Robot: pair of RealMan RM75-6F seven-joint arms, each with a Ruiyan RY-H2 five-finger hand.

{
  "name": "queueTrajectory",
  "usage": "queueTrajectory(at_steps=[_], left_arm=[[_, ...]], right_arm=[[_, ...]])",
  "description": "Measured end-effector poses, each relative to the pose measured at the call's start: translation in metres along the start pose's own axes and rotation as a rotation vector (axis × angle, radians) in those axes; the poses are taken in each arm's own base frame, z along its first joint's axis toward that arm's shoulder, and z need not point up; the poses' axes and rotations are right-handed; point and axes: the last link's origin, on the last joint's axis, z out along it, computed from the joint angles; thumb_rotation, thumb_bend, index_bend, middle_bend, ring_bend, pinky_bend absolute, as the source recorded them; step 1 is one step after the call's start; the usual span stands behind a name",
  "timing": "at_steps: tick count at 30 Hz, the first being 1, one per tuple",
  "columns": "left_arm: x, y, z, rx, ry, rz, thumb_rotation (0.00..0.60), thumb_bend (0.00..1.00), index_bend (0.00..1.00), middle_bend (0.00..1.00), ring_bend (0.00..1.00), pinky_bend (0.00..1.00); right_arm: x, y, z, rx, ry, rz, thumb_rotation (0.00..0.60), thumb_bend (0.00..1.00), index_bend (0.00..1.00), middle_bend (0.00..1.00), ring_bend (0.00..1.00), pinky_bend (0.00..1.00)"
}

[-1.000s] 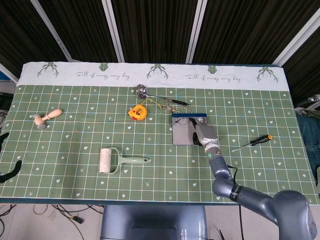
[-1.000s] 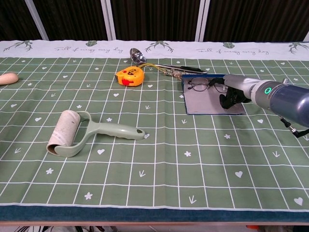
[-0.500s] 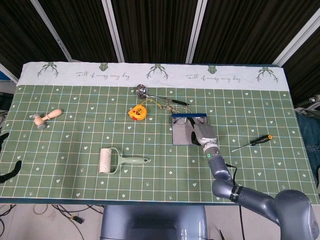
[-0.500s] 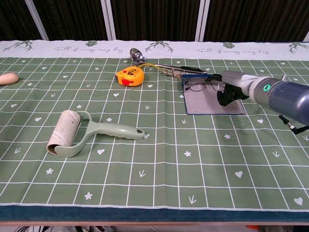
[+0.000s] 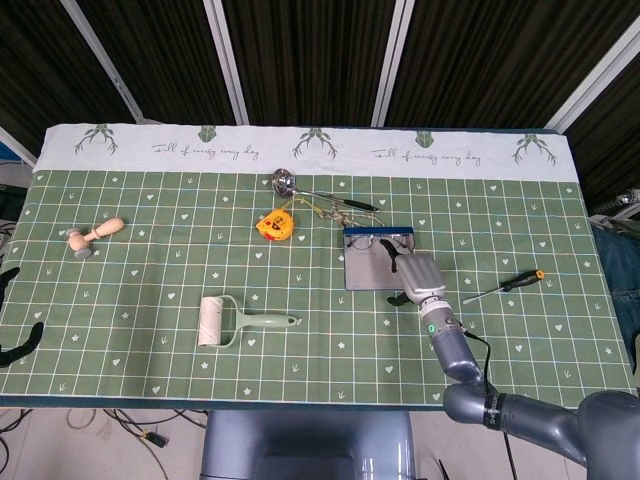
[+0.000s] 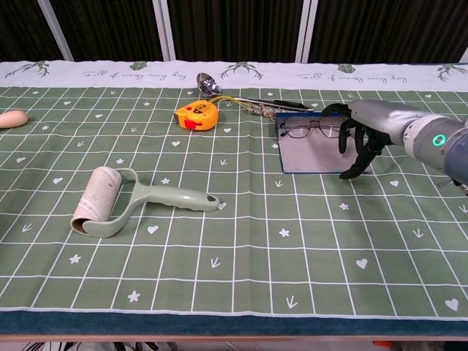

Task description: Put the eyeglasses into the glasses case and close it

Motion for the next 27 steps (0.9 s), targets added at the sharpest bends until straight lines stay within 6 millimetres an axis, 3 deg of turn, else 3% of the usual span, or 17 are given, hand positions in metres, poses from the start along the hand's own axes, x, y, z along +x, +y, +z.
queueTrajectory(at_steps=[4,10,16,27], left_arm=[[0.000,0.000,0.000,0.000,0.000,0.002,0.600,0.31,0.13,0.00,0.00,0.00],[-0.001,0.000,0.000,0.001,-0.005,0.003,0.600,0.31,0.14,0.00,0.00,0.00],[-0.001,0.000,0.000,0.004,-0.006,0.005,0.600,0.31,0.14,0.00,0.00,0.00],[0.000,0.000,0.000,0.005,-0.006,0.003,0.600,0.31,0.15,0.00,0.00,0.00]], right_arm=[[-0.005,0.006,-0.016,0.032,0.086,-0.046,0.600,0.13,0.14,0.41,0.47,0.59],[-0.014,0.016,-0.023,0.028,0.171,-0.077,0.600,0.13,0.15,0.40,0.47,0.59],[-0.031,0.016,-0.026,0.031,0.191,-0.094,0.600,0.13,0.15,0.40,0.47,0.59],[-0.044,0.006,-0.019,0.040,0.197,-0.101,0.600,0.13,0.17,0.40,0.47,0.59]])
